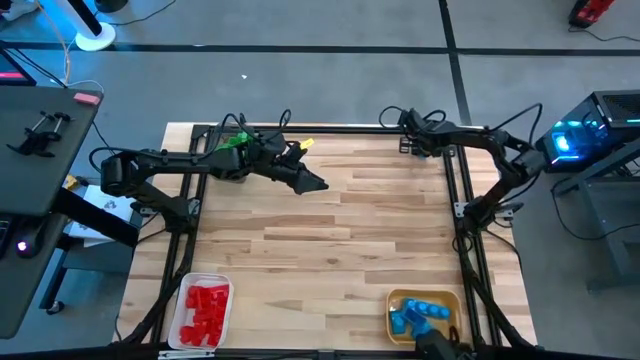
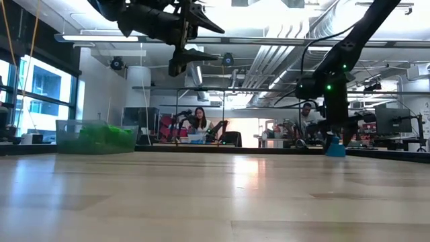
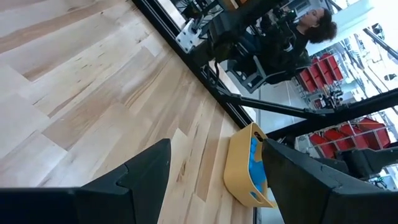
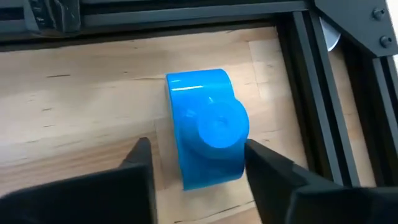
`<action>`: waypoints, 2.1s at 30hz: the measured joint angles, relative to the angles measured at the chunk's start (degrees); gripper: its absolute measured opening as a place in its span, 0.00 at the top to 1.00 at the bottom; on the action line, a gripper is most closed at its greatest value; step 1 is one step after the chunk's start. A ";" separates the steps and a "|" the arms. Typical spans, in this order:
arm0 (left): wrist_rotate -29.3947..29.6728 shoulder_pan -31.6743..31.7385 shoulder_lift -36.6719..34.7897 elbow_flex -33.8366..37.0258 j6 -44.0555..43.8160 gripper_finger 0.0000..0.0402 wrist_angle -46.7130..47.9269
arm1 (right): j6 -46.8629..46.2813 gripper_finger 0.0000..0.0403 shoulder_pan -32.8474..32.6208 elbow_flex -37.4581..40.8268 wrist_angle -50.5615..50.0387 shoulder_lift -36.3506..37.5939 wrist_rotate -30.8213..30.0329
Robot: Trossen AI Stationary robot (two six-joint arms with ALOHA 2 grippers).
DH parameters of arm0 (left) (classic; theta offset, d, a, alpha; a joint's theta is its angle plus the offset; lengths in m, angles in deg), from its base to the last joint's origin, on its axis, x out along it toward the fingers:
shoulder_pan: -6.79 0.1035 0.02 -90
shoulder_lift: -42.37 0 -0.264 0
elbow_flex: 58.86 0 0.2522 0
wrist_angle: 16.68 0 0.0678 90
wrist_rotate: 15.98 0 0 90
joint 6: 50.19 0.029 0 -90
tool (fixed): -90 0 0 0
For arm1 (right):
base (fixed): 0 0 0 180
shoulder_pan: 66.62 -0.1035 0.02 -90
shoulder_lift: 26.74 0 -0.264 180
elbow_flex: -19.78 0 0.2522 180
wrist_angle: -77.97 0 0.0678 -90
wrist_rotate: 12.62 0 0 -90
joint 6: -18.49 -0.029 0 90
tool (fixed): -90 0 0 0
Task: Sort blocks
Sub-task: Put the blue game piece into the yellow bin
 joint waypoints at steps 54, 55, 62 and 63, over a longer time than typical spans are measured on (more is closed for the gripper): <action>0.01 0.01 0.00 -0.04 18.10 0.40 6.97 | -41.11 1.00 -89.07 0.00 7.90 26.92 29.84; 0.02 0.32 0.00 -0.04 18.16 0.40 6.97 | -43.08 1.00 -90.75 0.00 9.49 27.18 29.82; 0.04 1.46 0.00 -0.03 18.01 0.40 7.00 | -56.24 1.00 -103.73 0.00 10.60 24.17 35.21; 0.04 1.46 0.00 -0.04 18.05 0.40 7.02 | -57.51 1.00 -104.93 0.00 10.55 23.87 36.27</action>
